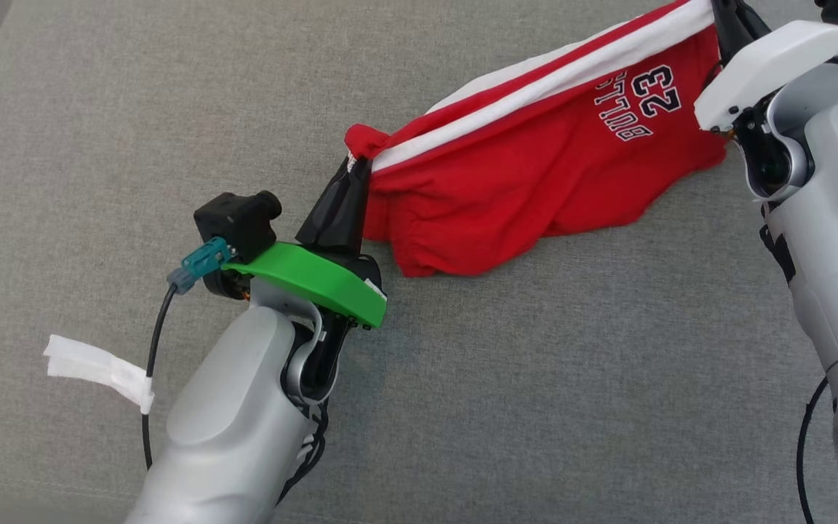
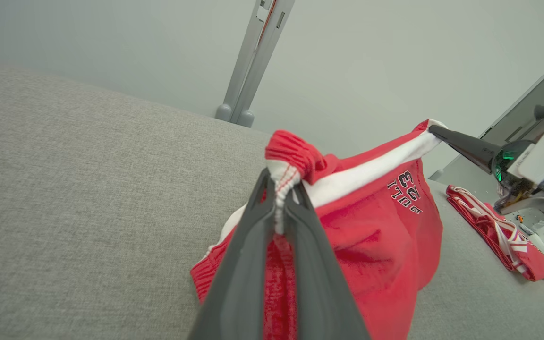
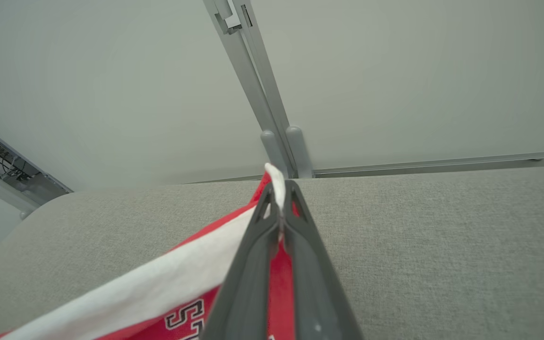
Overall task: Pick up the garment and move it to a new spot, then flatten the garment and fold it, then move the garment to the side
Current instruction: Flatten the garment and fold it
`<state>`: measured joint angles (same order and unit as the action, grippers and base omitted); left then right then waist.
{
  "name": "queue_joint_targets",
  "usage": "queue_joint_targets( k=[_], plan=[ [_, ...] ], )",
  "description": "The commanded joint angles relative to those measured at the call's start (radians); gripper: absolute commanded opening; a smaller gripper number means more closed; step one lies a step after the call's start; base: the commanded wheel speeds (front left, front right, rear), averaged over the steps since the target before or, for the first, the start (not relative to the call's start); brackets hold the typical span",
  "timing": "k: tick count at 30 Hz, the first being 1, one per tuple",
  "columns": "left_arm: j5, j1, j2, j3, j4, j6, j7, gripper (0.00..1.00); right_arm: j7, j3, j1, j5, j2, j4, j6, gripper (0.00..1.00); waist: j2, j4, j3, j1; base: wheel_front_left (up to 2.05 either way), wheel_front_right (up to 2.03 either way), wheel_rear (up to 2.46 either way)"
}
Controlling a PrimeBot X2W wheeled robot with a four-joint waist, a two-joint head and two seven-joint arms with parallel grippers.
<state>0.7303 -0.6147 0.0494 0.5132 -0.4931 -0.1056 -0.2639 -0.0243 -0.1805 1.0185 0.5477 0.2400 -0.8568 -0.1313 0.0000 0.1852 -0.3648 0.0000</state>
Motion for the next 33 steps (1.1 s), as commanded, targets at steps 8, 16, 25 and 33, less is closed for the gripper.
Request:
queue_joint_targets(
  k=[8,16,25,33],
  plan=[
    [-0.006,-0.053,0.003,0.016,-0.031,0.011,0.0,1.0,-0.092,-0.044,0.085,0.022,-0.004,-0.16,0.001,1.0,0.0,0.031,-0.04,0.0,0.0,0.0,0.0],
    [-0.07,0.026,0.003,-0.052,0.006,0.021,0.0,1.0,-0.125,-0.122,0.014,0.089,0.038,-0.186,0.001,1.0,0.0,0.019,0.008,0.0,0.0,0.0,0.0],
    [-0.234,0.206,0.004,-0.26,0.148,0.027,0.0,1.0,-0.097,-0.241,-0.091,0.153,0.087,-0.161,0.001,1.0,0.0,0.011,0.047,0.0,0.0,0.0,0.0],
    [-0.301,0.334,0.003,-0.418,0.273,0.025,0.0,1.0,-0.095,-0.287,-0.094,0.182,0.09,-0.216,0.001,1.0,0.0,0.05,0.034,0.0,0.0,0.0,0.0]
  ],
)
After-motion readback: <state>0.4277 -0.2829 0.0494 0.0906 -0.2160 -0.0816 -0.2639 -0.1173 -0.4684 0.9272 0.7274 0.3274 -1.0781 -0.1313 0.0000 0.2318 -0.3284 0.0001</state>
